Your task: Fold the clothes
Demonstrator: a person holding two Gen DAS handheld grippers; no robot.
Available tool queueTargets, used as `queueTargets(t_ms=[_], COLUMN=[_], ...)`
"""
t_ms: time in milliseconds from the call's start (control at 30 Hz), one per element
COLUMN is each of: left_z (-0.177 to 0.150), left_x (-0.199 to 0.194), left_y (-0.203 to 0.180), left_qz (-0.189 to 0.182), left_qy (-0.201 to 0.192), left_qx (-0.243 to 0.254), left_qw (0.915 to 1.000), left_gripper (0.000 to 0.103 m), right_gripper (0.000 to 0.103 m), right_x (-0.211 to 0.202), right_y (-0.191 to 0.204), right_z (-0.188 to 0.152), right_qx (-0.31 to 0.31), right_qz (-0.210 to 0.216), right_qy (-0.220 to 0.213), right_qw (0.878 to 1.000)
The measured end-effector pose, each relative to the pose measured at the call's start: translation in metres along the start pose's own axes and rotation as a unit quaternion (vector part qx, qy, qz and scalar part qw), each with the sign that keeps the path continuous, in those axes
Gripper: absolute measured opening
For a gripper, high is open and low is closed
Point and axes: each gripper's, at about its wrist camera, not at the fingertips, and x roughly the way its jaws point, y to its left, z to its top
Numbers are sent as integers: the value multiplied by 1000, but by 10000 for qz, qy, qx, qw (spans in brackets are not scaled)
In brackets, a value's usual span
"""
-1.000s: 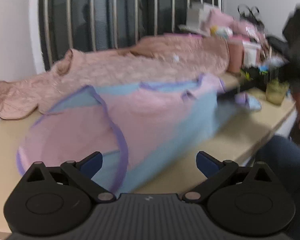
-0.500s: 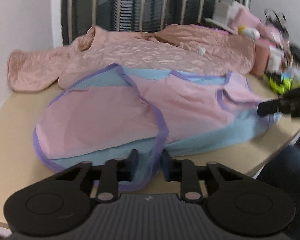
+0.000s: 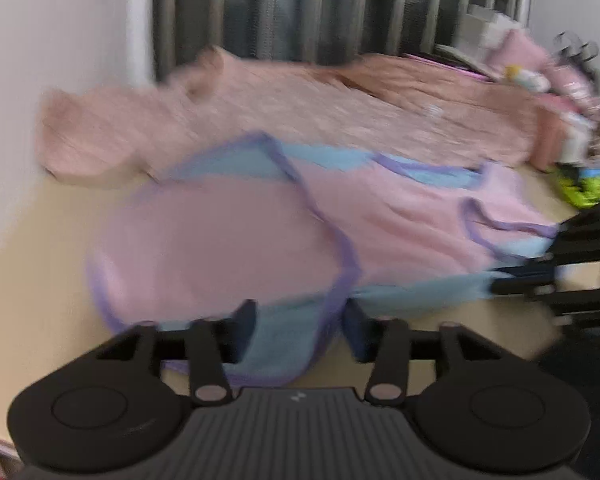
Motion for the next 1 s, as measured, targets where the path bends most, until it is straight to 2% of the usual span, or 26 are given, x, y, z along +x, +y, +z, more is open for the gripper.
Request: queueTargets(t_ms=[33,67,100,133,167,233,333,400,467,533,567,600,633,800,867,900,933,1000], left_z=[0,0,-1,-3,-5,-8,-17,-26,-32,-33,-33,-34,-34,-30,-26,-23,-22,-19], left_x=[-10,-19,-24,-28,-28,-21,-8,-4,0,1,2,2,2,1,-3,-5,-7,-7], left_y=[-10,-22,-33,-44,-58,-78,-92,-102,-103,-89,-79,-70,-59,-12,-2,1,2,2], left_qz=[-13,-232,-511,-753,-813,-720,-792,-549,-281,-234,-215,-193,-165,-45,-75,-103,-142,-296], left_qy=[-312,-596,-785,-956,-1047,-994,-761,-750,-692,-532,-463,-396,-349,-356,-378,-391,-397,-311], left_qx=[164,270,378,507,725,1078,1226,1536,1740,1572,1440,1310,1193,647,536,496,454,476], left_qw=[9994,9976,9949,9913,9885,9866,9864,9838,9819,9858,9883,9904,9921,9973,9978,9979,9981,9979], left_gripper=[63,69,79,81,81,80,80,80,68,40,30,15,11,5,4,4,4,6], right_gripper=[1,1,1,1,1,1,1,1,1,1,1,1,1,1,7,14,27,41], right_x=[-5,-9,-13,-15,-17,-22,-29,-33,-38,-40,-41,-42,-43,-39,-36,-35,-35,-33], right_y=[-5,-9,-12,-15,-18,-23,-31,-37,-39,-41,-42,-44,-45,-36,-27,-23,-18,-5], right_z=[2,3,5,6,7,8,11,13,14,13,12,11,10,-6,-11,-13,-13,-12], right_qx=[150,300,397,458,518,639,820,941,989,1028,1048,1069,1085,932,762,689,596,320], right_qz=[47,94,117,123,129,140,158,170,200,182,167,151,127,78,69,124,194,364], right_qy=[-99,-197,-253,-279,-304,-356,-433,-485,-534,-540,-539,-537,-521,-370,-344,-320,-325,-356], right_qw=[9998,9993,9988,9985,9981,9972,9956,9942,9935,9931,9929,9927,9927,9949,9965,9970,9975,9982])
